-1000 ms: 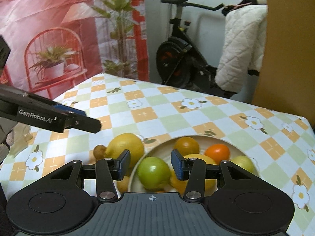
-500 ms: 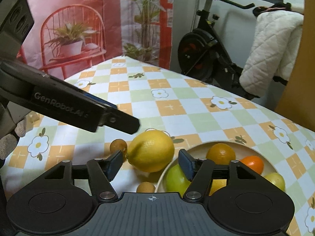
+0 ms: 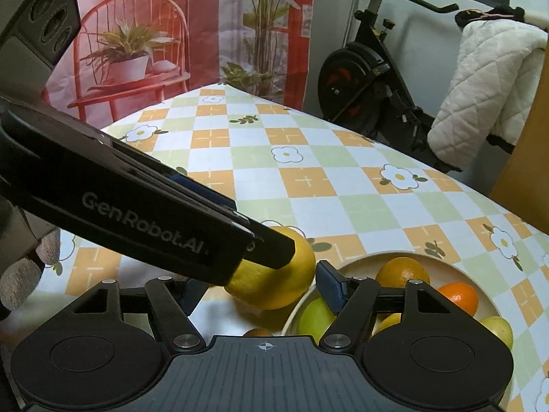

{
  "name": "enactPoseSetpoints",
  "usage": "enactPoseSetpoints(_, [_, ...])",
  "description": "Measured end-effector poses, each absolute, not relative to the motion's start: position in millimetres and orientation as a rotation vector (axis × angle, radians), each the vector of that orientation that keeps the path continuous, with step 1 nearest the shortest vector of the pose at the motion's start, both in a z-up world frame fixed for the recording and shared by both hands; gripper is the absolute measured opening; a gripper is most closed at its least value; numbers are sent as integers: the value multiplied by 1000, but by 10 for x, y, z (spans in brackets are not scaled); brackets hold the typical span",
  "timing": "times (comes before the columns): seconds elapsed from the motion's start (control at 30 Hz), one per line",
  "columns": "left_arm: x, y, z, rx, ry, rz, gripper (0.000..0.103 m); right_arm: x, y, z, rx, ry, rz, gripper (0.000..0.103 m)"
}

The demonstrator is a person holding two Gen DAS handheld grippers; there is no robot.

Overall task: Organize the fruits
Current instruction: 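Withdraw the left gripper and move it to the large yellow lemon, then close the left gripper around the large yellow lemon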

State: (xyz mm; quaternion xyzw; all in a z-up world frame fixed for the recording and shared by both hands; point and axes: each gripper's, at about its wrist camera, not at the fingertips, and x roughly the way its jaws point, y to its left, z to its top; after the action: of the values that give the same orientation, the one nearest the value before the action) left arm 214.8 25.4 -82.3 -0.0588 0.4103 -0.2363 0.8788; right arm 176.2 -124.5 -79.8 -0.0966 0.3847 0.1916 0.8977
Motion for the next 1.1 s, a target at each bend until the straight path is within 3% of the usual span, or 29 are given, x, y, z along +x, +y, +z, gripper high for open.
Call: enactPoseSetpoints(1.1, [1894,256,-895,-229,859,-491,56,1584,-1245,-733,-176,741,377,53])
